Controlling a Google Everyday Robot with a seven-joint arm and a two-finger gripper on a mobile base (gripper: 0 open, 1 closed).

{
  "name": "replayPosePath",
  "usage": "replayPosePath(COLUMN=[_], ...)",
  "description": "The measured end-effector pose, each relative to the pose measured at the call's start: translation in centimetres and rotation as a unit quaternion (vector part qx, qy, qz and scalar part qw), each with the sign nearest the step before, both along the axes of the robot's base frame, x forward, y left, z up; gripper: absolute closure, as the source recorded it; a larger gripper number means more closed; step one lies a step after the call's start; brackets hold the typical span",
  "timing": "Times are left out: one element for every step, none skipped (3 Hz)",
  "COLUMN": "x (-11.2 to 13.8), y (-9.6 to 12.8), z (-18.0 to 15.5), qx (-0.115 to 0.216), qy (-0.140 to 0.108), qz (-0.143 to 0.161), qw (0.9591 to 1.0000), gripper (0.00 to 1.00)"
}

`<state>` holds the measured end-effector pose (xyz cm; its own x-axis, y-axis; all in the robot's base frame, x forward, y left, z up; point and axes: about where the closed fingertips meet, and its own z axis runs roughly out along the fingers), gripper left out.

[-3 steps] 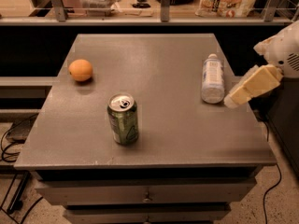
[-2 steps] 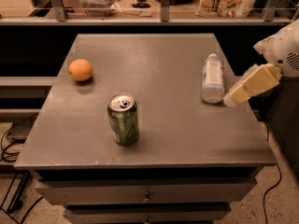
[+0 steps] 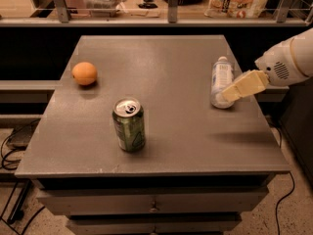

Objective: Move blue plastic bottle near orange

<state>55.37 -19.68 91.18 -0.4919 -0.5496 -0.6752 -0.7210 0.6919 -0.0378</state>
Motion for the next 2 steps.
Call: replayPosePath(x=[2.1, 3.4], y=[0.0, 0.6], z=[-1.5, -3.4], qx=[0.027, 0.049], qy=[0.003, 0.02], qz=[-0.032, -0.054], qw=[0.9991, 0.9971], gripper=[0.0, 0.0])
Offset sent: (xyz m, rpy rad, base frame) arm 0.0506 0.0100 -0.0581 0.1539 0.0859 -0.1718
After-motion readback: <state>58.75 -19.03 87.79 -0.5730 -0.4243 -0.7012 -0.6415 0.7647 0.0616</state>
